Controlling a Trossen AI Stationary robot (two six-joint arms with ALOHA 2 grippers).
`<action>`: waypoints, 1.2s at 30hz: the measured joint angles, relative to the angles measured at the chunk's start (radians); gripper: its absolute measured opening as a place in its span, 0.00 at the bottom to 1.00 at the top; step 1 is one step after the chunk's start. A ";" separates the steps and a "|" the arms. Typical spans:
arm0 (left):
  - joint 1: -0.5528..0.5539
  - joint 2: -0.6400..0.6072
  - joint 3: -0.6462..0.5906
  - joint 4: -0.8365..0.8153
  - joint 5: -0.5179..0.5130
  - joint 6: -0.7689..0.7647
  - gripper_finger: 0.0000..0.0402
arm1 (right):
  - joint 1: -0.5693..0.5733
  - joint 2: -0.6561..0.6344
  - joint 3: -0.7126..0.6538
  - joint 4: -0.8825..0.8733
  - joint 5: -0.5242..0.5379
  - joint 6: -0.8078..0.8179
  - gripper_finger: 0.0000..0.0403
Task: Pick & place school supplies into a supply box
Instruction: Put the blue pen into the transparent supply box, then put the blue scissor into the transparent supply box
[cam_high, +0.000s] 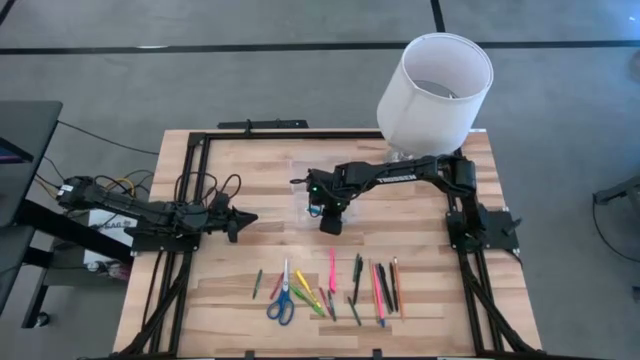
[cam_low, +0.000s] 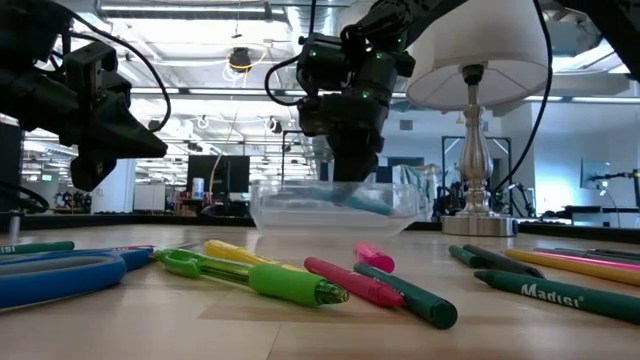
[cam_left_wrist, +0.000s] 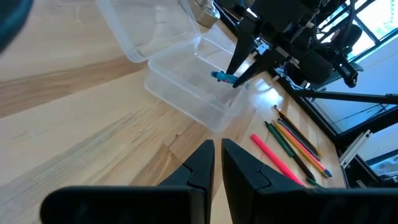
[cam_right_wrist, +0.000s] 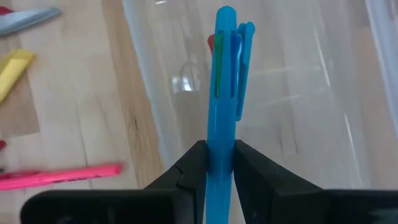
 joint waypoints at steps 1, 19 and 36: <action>0.000 0.000 0.000 0.000 0.000 0.000 0.06 | 0.000 0.000 0.000 0.006 -0.006 0.001 0.17; 0.000 0.000 0.000 0.000 -0.002 0.000 0.06 | -0.003 -0.001 0.000 0.047 0.010 0.053 0.37; 0.000 0.000 0.000 0.000 0.008 0.000 0.06 | 0.060 -0.028 0.001 0.230 0.080 0.033 0.33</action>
